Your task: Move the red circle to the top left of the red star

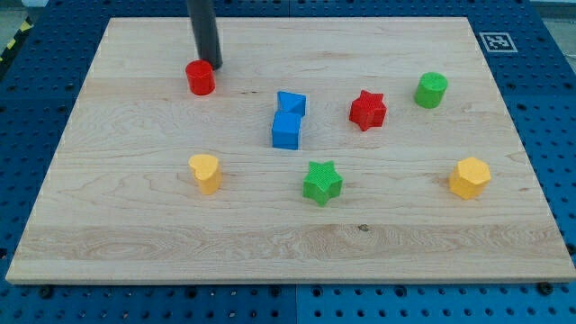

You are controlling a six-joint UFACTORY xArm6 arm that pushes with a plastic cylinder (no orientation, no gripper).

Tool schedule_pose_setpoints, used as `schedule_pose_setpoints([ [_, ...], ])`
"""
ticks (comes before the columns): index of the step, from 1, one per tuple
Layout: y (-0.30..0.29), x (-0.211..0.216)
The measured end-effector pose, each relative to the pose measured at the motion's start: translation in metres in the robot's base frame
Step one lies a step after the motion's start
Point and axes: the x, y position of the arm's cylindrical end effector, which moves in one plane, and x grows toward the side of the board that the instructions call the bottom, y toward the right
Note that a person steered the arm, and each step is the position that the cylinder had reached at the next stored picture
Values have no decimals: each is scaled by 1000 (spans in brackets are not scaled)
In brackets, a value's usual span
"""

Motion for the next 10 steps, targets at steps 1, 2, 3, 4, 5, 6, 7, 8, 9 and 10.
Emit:
schedule_pose_setpoints([
  [1, -20, 22],
  [2, -33, 40],
  [3, -34, 44],
  [4, -59, 80],
  [5, -67, 91],
  [6, -67, 91],
  [7, -32, 91],
  [8, 2, 91],
  [9, 14, 91],
  [10, 32, 90],
])
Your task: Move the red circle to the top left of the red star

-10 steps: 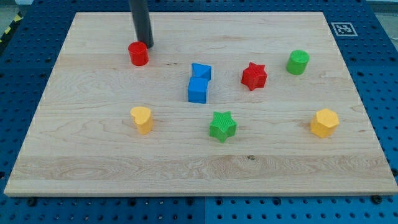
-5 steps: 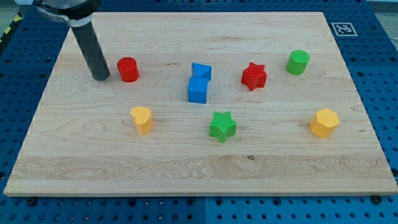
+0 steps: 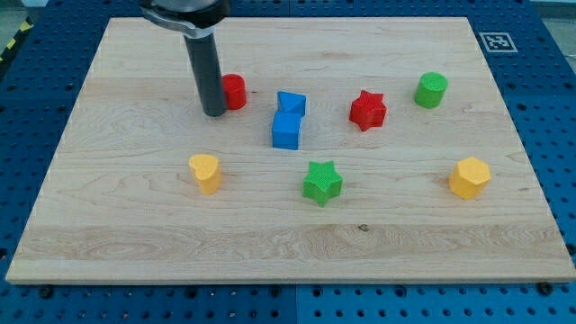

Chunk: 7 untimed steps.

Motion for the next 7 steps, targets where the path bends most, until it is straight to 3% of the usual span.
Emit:
schedule_pose_setpoints([
  [4, -28, -2],
  [6, -23, -59],
  [7, -23, -45],
])
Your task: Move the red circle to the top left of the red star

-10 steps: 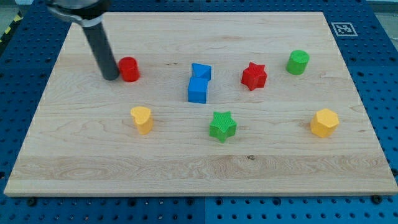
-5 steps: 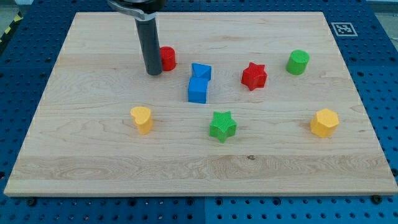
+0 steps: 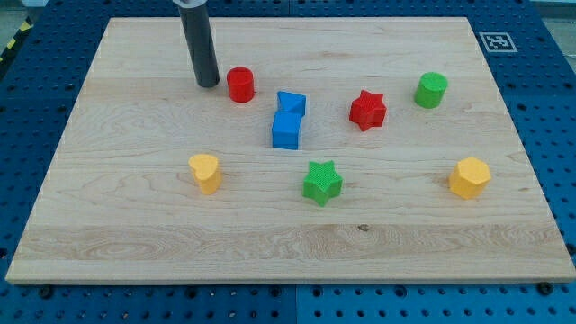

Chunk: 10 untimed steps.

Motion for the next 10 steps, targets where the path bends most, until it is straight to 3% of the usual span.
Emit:
schedule_pose_setpoints([
  [2, 9, 6],
  [4, 100, -18],
  [7, 159, -18],
  [10, 163, 6],
])
